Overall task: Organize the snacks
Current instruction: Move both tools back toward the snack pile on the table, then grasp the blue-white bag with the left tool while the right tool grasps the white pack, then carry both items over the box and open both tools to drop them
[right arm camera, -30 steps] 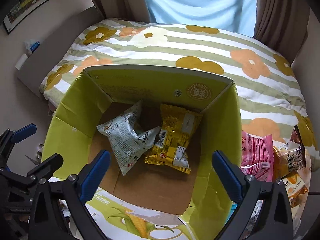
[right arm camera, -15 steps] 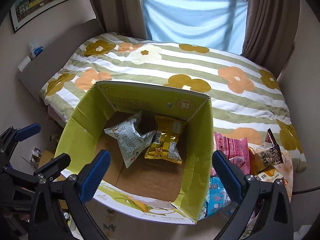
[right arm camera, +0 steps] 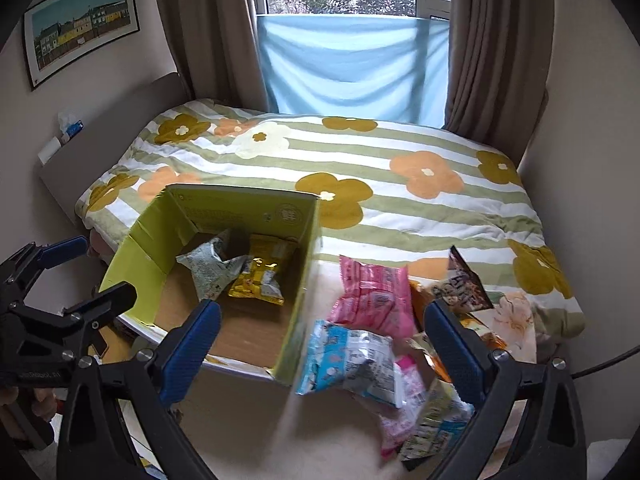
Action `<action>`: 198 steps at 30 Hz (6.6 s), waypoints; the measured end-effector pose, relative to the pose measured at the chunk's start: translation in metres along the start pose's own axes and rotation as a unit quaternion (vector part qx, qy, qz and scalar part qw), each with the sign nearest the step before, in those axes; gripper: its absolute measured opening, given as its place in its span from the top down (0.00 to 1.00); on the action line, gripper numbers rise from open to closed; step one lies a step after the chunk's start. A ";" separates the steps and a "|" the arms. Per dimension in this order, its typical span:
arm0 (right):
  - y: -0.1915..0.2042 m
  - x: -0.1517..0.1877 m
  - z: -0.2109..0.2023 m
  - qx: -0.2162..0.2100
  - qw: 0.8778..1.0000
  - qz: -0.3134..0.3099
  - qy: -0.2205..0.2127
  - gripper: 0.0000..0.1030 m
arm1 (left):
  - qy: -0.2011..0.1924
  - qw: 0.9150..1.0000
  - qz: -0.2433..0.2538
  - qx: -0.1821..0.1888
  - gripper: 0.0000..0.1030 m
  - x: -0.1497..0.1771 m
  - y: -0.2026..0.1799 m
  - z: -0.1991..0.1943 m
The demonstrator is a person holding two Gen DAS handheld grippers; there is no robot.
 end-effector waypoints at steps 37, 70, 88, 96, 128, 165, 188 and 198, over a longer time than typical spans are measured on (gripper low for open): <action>-0.184 0.231 0.027 0.010 0.993 0.073 0.089 0.02 | 0.256 0.958 0.051 0.118 0.00 0.133 -0.266 0.184; -0.170 0.258 0.084 0.075 0.988 0.029 0.133 0.02 | 0.289 0.932 0.084 0.203 0.56 0.126 -0.276 0.200; -0.170 0.255 0.110 0.052 0.985 -0.002 0.165 0.02 | 0.277 0.933 0.075 0.216 0.56 0.112 -0.266 0.186; -0.178 0.254 0.113 0.050 0.985 0.003 0.168 0.22 | 0.276 0.935 0.066 0.215 0.56 0.111 -0.263 0.185; -0.132 0.103 -0.009 0.010 0.997 -0.077 -0.016 0.33 | 0.048 0.981 -0.094 0.163 0.56 0.021 -0.146 0.037; 0.101 -0.028 0.142 -0.069 0.990 -0.108 0.057 0.33 | 0.076 0.994 -0.075 -0.008 0.00 -0.015 0.143 0.109; 0.116 -0.022 0.156 -0.104 0.986 -0.120 0.044 0.01 | 0.075 0.992 -0.092 -0.038 0.00 -0.008 0.150 0.092; 0.121 -0.019 0.133 -0.085 0.986 -0.140 0.041 0.00 | 0.062 0.992 -0.098 -0.041 0.00 -0.004 0.151 0.070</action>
Point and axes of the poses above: each gripper's, at about its wrist camera, not at the fingertips, and z roughly the way its jaws point, y to its left, x to its underside, the point moved 4 cm from there along z, roughly the way its jaws point, and after that the axes turned 11 degrees about -z, right-handed, at the moved point
